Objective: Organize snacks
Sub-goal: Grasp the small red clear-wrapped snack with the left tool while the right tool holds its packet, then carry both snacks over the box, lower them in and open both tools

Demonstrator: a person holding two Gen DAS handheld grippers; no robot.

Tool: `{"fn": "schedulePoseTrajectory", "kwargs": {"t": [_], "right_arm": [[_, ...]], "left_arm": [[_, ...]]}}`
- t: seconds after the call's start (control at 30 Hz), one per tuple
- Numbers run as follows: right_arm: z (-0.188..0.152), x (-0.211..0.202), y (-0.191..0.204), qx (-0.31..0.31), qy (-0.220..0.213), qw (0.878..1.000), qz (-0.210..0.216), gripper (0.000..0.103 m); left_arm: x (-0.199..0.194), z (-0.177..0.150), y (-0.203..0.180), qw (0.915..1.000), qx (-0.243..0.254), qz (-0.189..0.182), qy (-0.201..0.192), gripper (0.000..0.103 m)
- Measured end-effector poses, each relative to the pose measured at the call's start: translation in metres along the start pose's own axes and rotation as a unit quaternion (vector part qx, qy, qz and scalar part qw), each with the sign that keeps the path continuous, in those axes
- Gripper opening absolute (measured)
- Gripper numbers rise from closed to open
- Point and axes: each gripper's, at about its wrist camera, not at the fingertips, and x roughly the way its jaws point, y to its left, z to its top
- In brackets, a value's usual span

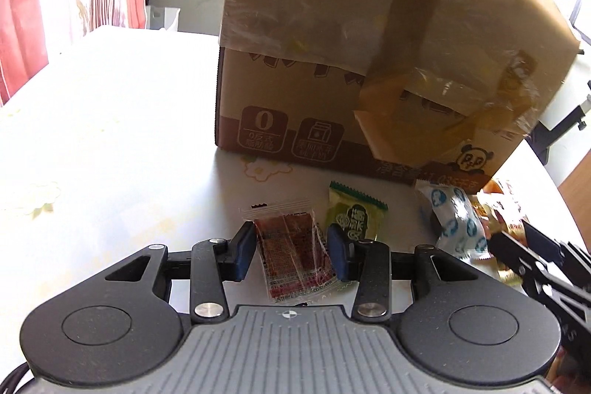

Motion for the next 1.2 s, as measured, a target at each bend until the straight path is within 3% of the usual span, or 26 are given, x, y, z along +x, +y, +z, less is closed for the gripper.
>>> {"fn": "schedulePoseTrajectory", "kwargs": {"t": [0.3,0.43,0.57,0.7,0.87,1.03,1.2], "right_arm": [[0.001,0.0,0.002,-0.005,0.001,1.0,-0.005,0.05],[0.008,-0.007,0.002,-0.006,0.005,1.0,-0.011,0.05],[0.031,-0.026,0.003,-0.017,-0.029,0.999,0.004,0.05],[0.074,-0.041,0.003,-0.018,-0.084,0.996,0.028,0.05],[0.133,-0.037,0.01,-0.043,-0.143,0.988,0.049,0.05],[0.175,-0.006,0.007,-0.053,-0.163,0.985,0.034,0.051],[0.194,0.038,-0.004,-0.041,-0.126,0.991,-0.001,0.051]], "left_arm": [[-0.035,0.0,-0.004,0.999,0.016,-0.014,-0.039,0.044],[-0.049,0.015,-0.014,0.9952,0.055,-0.02,-0.079,0.044],[-0.077,0.04,-0.02,0.987,0.083,-0.048,-0.128,0.044],[-0.103,0.069,-0.032,0.9724,0.122,-0.066,-0.187,0.045],[-0.114,0.115,-0.045,0.961,0.124,-0.08,-0.234,0.045],[-0.096,0.155,-0.059,0.9596,0.117,-0.092,-0.239,0.045],[-0.055,0.182,-0.078,0.9706,0.115,-0.057,-0.204,0.045]]}}
